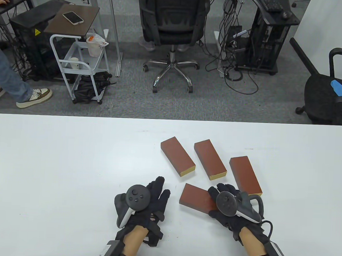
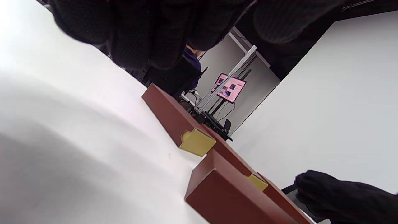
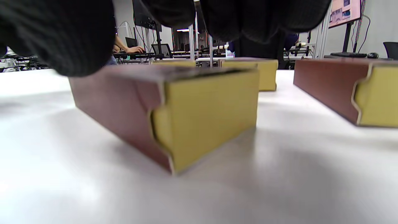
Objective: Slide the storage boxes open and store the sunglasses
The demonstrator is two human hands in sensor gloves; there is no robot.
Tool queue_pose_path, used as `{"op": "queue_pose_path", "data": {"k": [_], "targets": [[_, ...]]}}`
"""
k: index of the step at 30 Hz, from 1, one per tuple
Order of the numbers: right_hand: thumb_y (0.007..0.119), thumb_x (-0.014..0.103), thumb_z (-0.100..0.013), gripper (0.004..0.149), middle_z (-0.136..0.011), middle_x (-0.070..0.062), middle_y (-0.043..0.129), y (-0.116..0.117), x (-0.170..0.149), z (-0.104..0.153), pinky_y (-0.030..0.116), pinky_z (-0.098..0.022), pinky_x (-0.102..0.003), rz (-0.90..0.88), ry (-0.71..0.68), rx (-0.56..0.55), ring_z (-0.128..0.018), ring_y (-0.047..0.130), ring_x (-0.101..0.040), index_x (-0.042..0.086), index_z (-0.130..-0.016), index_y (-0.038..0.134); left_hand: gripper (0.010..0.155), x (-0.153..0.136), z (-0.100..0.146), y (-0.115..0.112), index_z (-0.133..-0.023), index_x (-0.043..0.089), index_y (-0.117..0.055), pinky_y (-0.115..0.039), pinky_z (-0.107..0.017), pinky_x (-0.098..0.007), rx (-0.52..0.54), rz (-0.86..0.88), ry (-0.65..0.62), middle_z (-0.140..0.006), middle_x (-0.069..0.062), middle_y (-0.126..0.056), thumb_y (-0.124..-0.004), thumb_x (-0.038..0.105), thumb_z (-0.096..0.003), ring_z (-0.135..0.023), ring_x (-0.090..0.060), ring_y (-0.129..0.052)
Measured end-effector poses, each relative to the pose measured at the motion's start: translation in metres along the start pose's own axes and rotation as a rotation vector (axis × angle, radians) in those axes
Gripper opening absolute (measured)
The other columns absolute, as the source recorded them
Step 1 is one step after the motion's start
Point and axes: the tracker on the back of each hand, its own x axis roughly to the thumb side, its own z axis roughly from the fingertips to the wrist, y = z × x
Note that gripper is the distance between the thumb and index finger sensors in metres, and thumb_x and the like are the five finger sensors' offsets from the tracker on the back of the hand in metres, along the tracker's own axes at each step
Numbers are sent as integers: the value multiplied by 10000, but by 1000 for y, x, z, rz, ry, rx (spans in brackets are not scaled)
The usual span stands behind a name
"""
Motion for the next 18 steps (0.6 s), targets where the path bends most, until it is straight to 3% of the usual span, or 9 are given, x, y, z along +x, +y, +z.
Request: {"op": "queue_pose_path", "data": {"k": [8,12,18], "targets": [[774,541,-322,682,-1042,-81,534,-38,0,-1,555,-693,-502,8,90,-82,-952,547,-374,265,-915,580,709,33,-5,18,-1090,314,-568,-475,-760,-602,41,-119,-52,-1160,-25,-571,-658,616,-456,-1114,-326,-466],[752,518,-340,650,-1038,-67,541,-49,1,1,556,-692,-494,-24,117,-108,-952,542,-366,248,-909,590,745,43,-9,19,-1112,361,-415,-323,-783,-588,-6,-114,-28,-1197,23,-327,-616,634,-449,-1132,-269,-210],[736,512,-352,629,-1033,-66,555,-61,1,2,563,-686,-494,-69,156,-141,-947,547,-368,240,-903,605,719,52,-9,20,-1101,352,-476,-349,-786,-563,22,-174,-70,-1190,31,-383,-589,621,-444,-1129,-253,-250]]}}
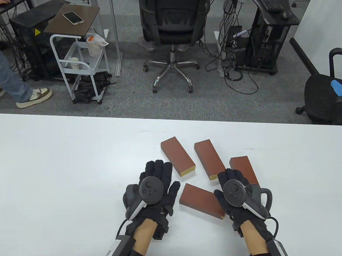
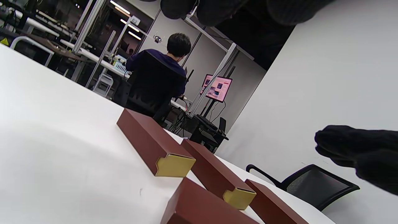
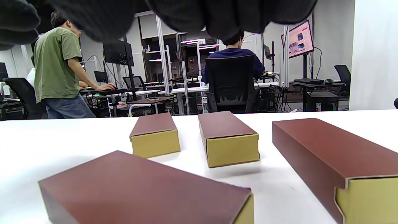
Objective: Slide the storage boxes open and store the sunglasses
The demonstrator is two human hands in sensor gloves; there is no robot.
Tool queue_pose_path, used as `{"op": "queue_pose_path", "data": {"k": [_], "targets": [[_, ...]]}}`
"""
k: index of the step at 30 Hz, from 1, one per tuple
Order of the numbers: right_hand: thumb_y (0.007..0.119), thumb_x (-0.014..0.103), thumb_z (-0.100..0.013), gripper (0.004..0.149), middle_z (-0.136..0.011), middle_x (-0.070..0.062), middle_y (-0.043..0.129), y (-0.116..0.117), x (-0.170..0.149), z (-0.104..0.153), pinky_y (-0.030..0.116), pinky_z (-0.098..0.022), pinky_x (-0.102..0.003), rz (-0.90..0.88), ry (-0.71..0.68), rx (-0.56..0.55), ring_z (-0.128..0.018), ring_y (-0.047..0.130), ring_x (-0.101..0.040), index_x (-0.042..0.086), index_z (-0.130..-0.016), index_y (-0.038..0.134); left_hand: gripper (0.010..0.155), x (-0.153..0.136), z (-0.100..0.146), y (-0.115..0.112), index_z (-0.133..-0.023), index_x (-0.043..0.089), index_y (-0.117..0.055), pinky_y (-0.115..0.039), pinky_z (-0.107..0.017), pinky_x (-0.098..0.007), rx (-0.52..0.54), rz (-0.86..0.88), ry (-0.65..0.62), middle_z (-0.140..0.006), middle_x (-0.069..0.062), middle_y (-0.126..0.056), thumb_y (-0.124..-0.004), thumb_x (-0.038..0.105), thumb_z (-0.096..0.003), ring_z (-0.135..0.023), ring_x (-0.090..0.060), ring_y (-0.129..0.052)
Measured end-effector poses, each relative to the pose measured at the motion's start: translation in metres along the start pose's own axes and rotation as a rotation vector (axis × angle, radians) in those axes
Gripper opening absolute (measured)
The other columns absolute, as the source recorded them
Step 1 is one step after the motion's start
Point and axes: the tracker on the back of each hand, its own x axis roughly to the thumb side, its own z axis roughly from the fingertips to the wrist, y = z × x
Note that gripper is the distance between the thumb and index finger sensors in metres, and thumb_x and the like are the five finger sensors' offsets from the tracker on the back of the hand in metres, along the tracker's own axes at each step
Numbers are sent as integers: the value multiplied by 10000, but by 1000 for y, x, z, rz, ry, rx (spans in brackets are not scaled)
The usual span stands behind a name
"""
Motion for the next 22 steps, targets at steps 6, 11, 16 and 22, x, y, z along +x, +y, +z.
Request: {"op": "queue_pose_path", "data": {"k": [6,11,16,22], "targets": [[733,514,-355,630,-1035,-71,554,-1,3,-1,563,-684,-496,-28,6,-1,-946,547,-373,240,-907,604,724,2,-3,1,-1100,343,-479,-351,-789,-555,-3,-3,0,-1189,38,-383,-580,623,-440,-1128,-243,-242],[733,524,-354,641,-1040,-73,542,2,6,-3,554,-688,-496,-6,6,24,-950,535,-373,244,-914,592,711,5,-7,-1,-1096,336,-489,-330,-790,-524,-10,-29,-15,-1184,53,-398,-561,607,-442,-1124,-221,-244],[733,536,-350,658,-1046,-70,523,4,8,-7,545,-691,-497,-18,6,31,-956,517,-371,244,-919,578,705,5,-10,-4,-1094,343,-488,-292,-787,-501,-7,-53,-10,-1183,64,-391,-559,602,-442,-1121,-203,-228],[733,537,-351,659,-1046,-67,522,8,8,-10,544,-692,-496,-23,9,46,-956,514,-369,242,-919,577,707,0,-12,-5,-1094,345,-494,-298,-786,-497,-18,-52,-5,-1183,65,-398,-571,606,-441,-1121,-203,-235]]}}
